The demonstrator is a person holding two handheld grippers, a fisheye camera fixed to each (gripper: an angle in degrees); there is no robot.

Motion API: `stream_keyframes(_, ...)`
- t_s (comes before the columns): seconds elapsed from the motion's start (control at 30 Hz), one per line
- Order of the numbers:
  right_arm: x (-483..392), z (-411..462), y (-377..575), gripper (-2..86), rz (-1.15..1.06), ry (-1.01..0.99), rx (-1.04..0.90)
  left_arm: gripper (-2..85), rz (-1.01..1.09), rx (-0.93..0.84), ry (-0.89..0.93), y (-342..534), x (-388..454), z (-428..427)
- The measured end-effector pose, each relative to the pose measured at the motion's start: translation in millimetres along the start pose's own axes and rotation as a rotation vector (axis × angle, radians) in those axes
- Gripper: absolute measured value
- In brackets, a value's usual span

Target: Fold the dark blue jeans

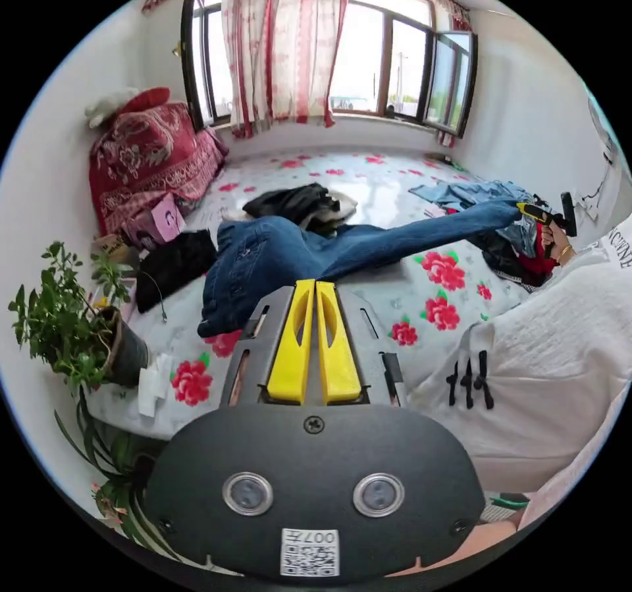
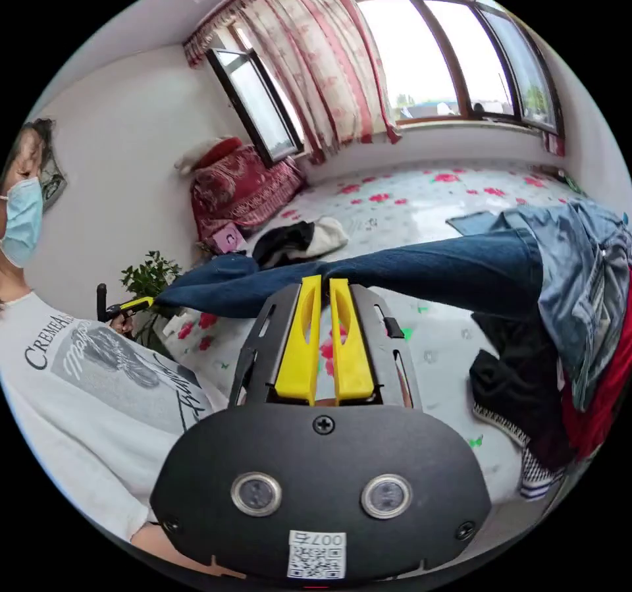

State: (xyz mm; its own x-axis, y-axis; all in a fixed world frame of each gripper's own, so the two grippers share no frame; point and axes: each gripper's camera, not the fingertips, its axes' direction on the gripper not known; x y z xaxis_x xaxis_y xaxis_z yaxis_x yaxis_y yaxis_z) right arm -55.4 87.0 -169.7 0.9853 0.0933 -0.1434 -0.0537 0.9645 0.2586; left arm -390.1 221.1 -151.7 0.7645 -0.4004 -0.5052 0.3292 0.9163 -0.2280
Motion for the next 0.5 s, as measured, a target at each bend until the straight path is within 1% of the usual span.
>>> stream_keyframes(0.03,12.6,31.7,28.6,4.9,0.093,0.076,-0.141,-0.6,-0.079,-0.12,-0.004,13.4,-2.4,37.1)
stream_keyframes(0.07,26.1,61.2,56.8,6.4,0.184,0.117,-0.286,-0.4,-0.113,-0.158,-0.012,19.6,-2.8,51.7)
stream_keyframes(0.13,41.8,90.8,94.0,8.0,0.287,0.129,-0.399,0.5,-0.176,-0.218,-0.012,30.9,0.7,80.5)
stream_keyframes(0.17,48.0,100.3,112.2,8.4,0.344,0.144,-0.422,1.5,-0.206,-0.241,-0.024,32.1,5.8,92.0)
stream_keyframes(0.2,50.4,102.0,118.6,8.6,0.369,0.143,-0.418,2.9,-0.225,-0.259,-0.046,30.2,11.8,100.5)
stream_keyframes(0.3,55.0,97.7,129.4,8.8,0.426,0.17,-0.321,4.6,-0.254,-0.269,-0.108,17.2,24.5,114.4)
stream_keyframes(0.37,50.2,99.7,118.1,8.7,0.377,0.223,-0.278,5.1,-0.276,-0.28,-0.13,4.6,27.9,123.4)
stream_keyframes(0.43,45.1,109.4,103.8,8.7,0.324,0.272,-0.29,5.4,-0.285,-0.286,-0.156,-11.5,30.0,133.8)
stream_keyframes(0.5,39.2,124.9,88.2,8.7,0.267,0.292,-0.318,5.8,-0.28,-0.332,-0.217,-35.9,30.9,153.0)
